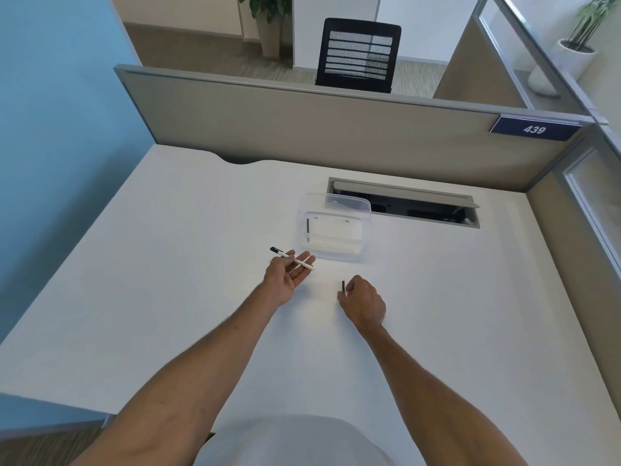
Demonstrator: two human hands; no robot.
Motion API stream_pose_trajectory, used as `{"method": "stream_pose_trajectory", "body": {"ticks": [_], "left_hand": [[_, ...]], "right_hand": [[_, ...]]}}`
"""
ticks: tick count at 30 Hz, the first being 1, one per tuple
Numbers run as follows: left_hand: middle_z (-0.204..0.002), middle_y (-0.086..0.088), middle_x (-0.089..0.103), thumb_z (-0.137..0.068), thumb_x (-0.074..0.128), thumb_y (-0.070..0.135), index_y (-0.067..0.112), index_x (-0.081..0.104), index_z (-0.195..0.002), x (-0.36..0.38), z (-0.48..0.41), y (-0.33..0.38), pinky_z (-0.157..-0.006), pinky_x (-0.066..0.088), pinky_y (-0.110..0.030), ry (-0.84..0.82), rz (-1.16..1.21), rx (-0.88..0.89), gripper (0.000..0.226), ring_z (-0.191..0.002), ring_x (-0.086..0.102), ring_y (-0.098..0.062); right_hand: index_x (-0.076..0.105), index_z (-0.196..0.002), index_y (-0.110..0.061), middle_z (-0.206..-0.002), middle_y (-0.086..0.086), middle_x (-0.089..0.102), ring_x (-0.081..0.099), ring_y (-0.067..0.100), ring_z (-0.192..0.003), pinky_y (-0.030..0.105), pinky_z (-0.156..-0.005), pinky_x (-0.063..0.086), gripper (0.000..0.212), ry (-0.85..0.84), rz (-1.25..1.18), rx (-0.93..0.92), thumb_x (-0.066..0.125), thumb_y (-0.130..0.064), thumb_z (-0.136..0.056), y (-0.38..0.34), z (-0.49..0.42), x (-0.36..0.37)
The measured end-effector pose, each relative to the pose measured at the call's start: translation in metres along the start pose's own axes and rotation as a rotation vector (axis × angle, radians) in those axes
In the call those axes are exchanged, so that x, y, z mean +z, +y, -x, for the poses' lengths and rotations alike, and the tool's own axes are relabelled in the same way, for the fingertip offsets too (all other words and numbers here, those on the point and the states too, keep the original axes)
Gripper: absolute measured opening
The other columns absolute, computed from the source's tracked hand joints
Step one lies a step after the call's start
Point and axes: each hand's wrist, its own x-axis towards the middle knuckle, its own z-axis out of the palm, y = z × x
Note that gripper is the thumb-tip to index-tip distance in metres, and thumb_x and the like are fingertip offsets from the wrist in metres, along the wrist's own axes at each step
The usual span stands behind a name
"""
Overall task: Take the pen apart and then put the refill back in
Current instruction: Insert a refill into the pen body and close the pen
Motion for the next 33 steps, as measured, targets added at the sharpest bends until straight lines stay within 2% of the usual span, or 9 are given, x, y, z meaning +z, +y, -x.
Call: {"method": "stream_pose_trajectory", "body": {"ticks": [4, 8, 14, 16, 18, 21, 25, 29, 33], "left_hand": [[-0.135, -0.021, 0.075, -0.111, 0.045, 0.005, 0.010, 0.056, -0.125, -0.003, -0.003, 0.001, -0.072, 0.070, -0.040, 0.008, -0.016, -0.011, 0.018, -0.091, 0.083, -0.035], [-0.136, -0.021, 0.074, -0.111, 0.046, 0.005, 0.010, 0.055, -0.129, -0.003, -0.006, 0.001, -0.067, 0.070, -0.039, 0.007, -0.019, -0.010, 0.020, -0.082, 0.085, -0.034], [-0.136, -0.020, 0.075, -0.110, 0.048, 0.005, 0.011, 0.056, -0.120, -0.001, -0.005, -0.001, -0.065, 0.069, -0.037, 0.030, -0.049, 0.006, 0.014, -0.092, 0.082, -0.034], [-0.136, -0.020, 0.075, -0.110, 0.047, 0.004, 0.010, 0.055, -0.122, -0.001, -0.005, -0.003, -0.063, 0.069, -0.036, 0.042, -0.056, 0.015, 0.015, -0.098, 0.080, -0.035], [-0.134, -0.020, 0.075, -0.110, 0.048, 0.003, 0.010, 0.055, -0.126, -0.001, -0.005, -0.003, -0.062, 0.068, -0.037, 0.060, -0.059, 0.027, 0.019, -0.096, 0.080, -0.035], [-0.128, -0.019, 0.077, -0.108, 0.050, 0.000, 0.009, 0.055, -0.127, -0.001, -0.005, -0.002, -0.065, 0.069, -0.039, 0.092, -0.052, 0.066, 0.022, -0.087, 0.082, -0.033], [-0.127, -0.018, 0.077, -0.108, 0.052, -0.001, 0.010, 0.055, -0.131, 0.000, -0.005, 0.000, -0.071, 0.069, -0.041, 0.137, -0.047, 0.110, 0.026, -0.091, 0.080, -0.032], [-0.129, -0.019, 0.077, -0.108, 0.051, -0.004, 0.010, 0.052, -0.141, 0.001, -0.005, 0.000, -0.080, 0.067, -0.045, 0.140, -0.047, 0.117, 0.036, -0.092, 0.080, -0.033], [-0.121, -0.017, 0.079, -0.107, 0.051, -0.005, 0.009, 0.051, -0.143, 0.002, -0.003, -0.003, -0.079, 0.067, -0.044, 0.134, -0.049, 0.115, 0.039, -0.092, 0.081, -0.033]], "right_hand": [[0.065, -0.099, -0.021, -0.103, -0.003, 0.072, 0.071, 0.029, -0.093, 0.034, -0.075, 0.050, 0.008, -0.015, 0.007, 0.023, 0.065, -0.028, -0.095, -0.003, -0.003, 0.006], [0.065, -0.094, -0.021, -0.102, -0.003, 0.070, 0.068, 0.027, -0.089, 0.036, -0.076, 0.053, 0.006, -0.028, -0.002, -0.012, 0.060, -0.020, -0.090, -0.004, -0.007, 0.007], [0.066, -0.098, -0.023, -0.104, -0.007, 0.068, 0.068, 0.023, -0.091, 0.035, -0.073, 0.052, 0.005, -0.007, -0.049, -0.149, 0.065, -0.022, -0.093, -0.005, -0.001, 0.007], [0.066, -0.097, -0.024, -0.103, -0.010, 0.067, 0.067, 0.020, -0.087, 0.032, -0.069, 0.048, 0.005, 0.014, -0.077, -0.192, 0.067, -0.022, -0.093, -0.005, 0.001, 0.006], [0.066, -0.097, -0.026, -0.101, -0.012, 0.064, 0.062, 0.014, -0.082, 0.030, -0.068, 0.044, 0.006, 0.036, -0.106, -0.217, 0.068, -0.023, -0.093, -0.006, 0.003, 0.004], [0.066, -0.096, -0.027, -0.098, -0.014, 0.062, 0.056, 0.007, -0.079, 0.029, -0.066, 0.042, 0.007, 0.078, -0.147, -0.259, 0.071, -0.022, -0.092, -0.009, 0.006, -0.001], [0.063, -0.094, -0.031, -0.096, -0.015, 0.061, 0.058, 0.008, -0.078, 0.026, -0.060, 0.040, 0.011, 0.086, -0.161, -0.357, 0.071, -0.024, -0.092, -0.013, 0.009, -0.006], [0.061, -0.094, -0.031, -0.098, -0.015, 0.062, 0.061, 0.011, -0.080, 0.026, -0.059, 0.045, 0.010, 0.107, -0.172, -0.406, 0.069, -0.025, -0.093, -0.018, 0.012, -0.009], [0.061, -0.096, -0.031, -0.101, -0.017, 0.063, 0.059, 0.007, -0.077, 0.025, -0.060, 0.042, 0.009, 0.107, -0.184, -0.417, 0.068, -0.026, -0.095, -0.021, 0.011, -0.011]]}}
